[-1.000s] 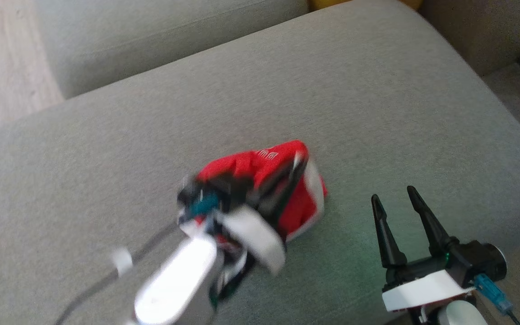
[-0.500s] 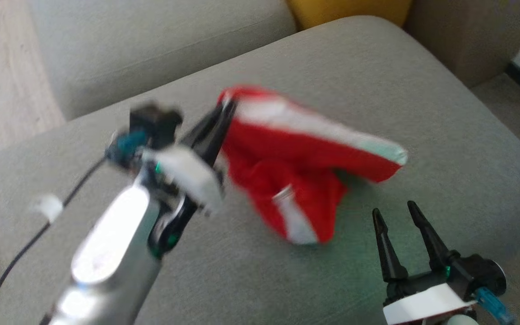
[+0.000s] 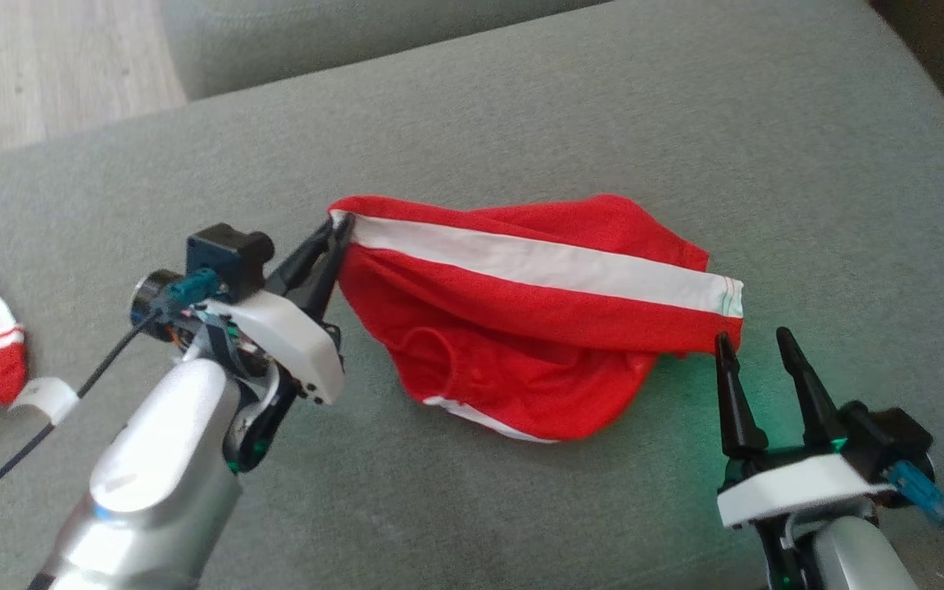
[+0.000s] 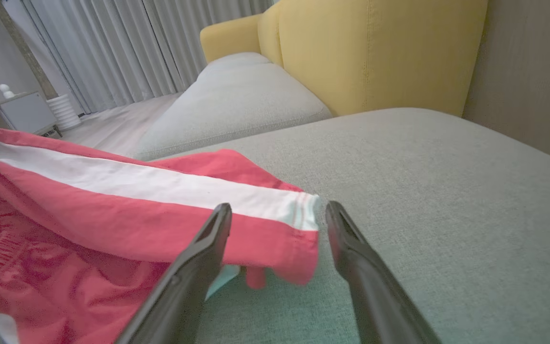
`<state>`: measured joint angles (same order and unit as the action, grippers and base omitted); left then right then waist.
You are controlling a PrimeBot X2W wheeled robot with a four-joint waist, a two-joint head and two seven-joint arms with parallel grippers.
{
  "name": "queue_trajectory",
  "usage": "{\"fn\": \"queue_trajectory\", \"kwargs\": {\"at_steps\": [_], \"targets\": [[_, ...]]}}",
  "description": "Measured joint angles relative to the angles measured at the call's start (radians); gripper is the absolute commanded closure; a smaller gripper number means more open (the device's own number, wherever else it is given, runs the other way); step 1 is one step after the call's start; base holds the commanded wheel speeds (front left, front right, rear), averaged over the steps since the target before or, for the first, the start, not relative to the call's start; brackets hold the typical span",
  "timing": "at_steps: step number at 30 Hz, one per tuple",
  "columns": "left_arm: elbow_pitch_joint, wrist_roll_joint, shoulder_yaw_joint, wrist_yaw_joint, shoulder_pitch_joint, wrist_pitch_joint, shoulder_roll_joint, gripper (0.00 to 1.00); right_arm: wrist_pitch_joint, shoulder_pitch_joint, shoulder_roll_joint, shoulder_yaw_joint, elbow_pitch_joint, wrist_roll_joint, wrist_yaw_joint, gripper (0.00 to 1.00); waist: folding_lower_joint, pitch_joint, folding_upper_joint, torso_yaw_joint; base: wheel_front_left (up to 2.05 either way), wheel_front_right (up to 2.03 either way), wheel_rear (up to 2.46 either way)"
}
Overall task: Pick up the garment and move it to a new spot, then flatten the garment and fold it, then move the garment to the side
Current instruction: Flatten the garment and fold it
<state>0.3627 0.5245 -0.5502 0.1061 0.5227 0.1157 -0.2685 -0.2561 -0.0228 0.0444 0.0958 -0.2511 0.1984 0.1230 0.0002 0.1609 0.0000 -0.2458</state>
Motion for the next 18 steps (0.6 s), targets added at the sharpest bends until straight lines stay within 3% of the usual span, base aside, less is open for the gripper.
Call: {"fn": "queue_trajectory", "kwargs": {"at_steps": [10, 17, 18], "targets": [[0.093, 0.000, -0.005, 0.009, 0.052, -0.041, -0.008, 1.00, 0.001, -0.158, 0.039, 0.042, -0.224, 0.161, 0.000, 0.00, -0.0001, 0.041, 0.0000, 0.032, 0.00, 0.00, 0.00], [0.134, 0.001, -0.030, 0.015, 0.075, -0.072, 0.001, 1.00, 0.001, -0.245, 0.101, 0.178, -0.293, 0.369, 0.000, 0.00, -0.0001, 0.043, 0.0000, 0.040, 0.00, 0.00, 0.00], [0.137, 0.002, -0.032, 0.017, 0.076, -0.073, 0.002, 1.00, 0.001, -0.249, 0.107, 0.191, -0.303, 0.391, 0.000, 0.05, -0.0001, 0.043, 0.0000, 0.041, 0.00, 0.00, 0.00]]}}
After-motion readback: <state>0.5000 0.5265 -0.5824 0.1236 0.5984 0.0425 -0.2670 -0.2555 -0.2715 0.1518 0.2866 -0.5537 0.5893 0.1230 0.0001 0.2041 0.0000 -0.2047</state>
